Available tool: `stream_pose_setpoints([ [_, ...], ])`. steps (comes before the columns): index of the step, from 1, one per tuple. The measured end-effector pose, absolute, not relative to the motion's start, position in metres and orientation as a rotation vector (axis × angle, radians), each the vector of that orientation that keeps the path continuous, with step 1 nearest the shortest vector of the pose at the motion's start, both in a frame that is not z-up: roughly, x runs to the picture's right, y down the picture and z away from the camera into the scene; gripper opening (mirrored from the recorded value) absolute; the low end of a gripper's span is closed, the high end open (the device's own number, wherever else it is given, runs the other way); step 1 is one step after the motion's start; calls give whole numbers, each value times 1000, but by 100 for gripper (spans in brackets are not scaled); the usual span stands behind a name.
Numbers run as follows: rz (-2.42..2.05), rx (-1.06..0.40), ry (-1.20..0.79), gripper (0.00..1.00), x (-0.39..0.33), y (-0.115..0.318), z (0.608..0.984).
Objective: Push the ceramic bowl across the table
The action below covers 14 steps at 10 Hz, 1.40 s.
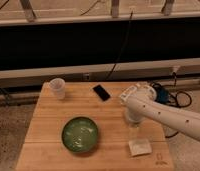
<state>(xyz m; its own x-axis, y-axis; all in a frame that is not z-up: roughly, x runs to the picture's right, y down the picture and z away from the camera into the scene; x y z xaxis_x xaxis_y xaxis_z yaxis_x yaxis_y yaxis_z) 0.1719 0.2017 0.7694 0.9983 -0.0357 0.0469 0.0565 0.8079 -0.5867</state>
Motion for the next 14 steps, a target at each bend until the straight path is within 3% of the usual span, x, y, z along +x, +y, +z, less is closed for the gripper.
stream_pose_setpoints([
  [9, -66, -638, -52, 79, 167, 212, 772],
  [14, -68, -643, -62, 57, 167, 216, 773],
])
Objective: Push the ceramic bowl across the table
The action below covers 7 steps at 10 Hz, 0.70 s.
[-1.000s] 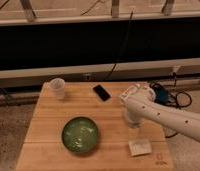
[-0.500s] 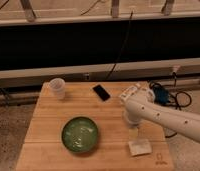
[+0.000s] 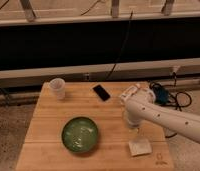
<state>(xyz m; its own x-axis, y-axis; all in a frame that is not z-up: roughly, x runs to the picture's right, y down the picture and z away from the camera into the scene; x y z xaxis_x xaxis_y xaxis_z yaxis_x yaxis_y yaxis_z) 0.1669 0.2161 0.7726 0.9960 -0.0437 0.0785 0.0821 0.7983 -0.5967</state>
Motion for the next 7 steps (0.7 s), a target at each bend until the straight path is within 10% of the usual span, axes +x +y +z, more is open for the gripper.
stream_pose_setpoints([
  [7, -50, -658, -81, 3, 168, 222, 776],
])
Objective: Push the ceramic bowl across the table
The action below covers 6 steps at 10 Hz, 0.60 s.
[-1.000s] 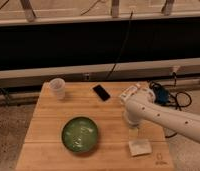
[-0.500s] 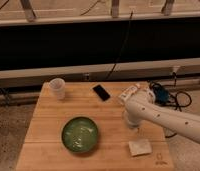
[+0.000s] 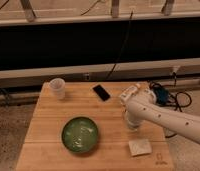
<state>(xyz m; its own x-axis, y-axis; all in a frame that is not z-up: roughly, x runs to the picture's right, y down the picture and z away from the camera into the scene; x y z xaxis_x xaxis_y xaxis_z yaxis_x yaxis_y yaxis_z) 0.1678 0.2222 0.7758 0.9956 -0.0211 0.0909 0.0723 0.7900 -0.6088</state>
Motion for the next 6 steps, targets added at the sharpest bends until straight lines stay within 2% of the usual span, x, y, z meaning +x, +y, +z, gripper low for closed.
stream_pose_setpoints([
  [6, -67, -691, -102, 3, 162, 232, 785],
])
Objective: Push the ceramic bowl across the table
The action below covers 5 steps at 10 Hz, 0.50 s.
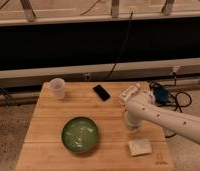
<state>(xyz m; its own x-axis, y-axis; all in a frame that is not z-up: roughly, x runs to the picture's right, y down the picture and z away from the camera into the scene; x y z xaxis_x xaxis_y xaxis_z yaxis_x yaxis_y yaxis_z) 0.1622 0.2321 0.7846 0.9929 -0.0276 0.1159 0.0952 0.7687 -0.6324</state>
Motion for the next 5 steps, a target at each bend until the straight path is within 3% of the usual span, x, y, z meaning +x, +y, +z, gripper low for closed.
stream_pose_setpoints([
  [5, -100, -727, -128, 3, 145, 237, 794],
])
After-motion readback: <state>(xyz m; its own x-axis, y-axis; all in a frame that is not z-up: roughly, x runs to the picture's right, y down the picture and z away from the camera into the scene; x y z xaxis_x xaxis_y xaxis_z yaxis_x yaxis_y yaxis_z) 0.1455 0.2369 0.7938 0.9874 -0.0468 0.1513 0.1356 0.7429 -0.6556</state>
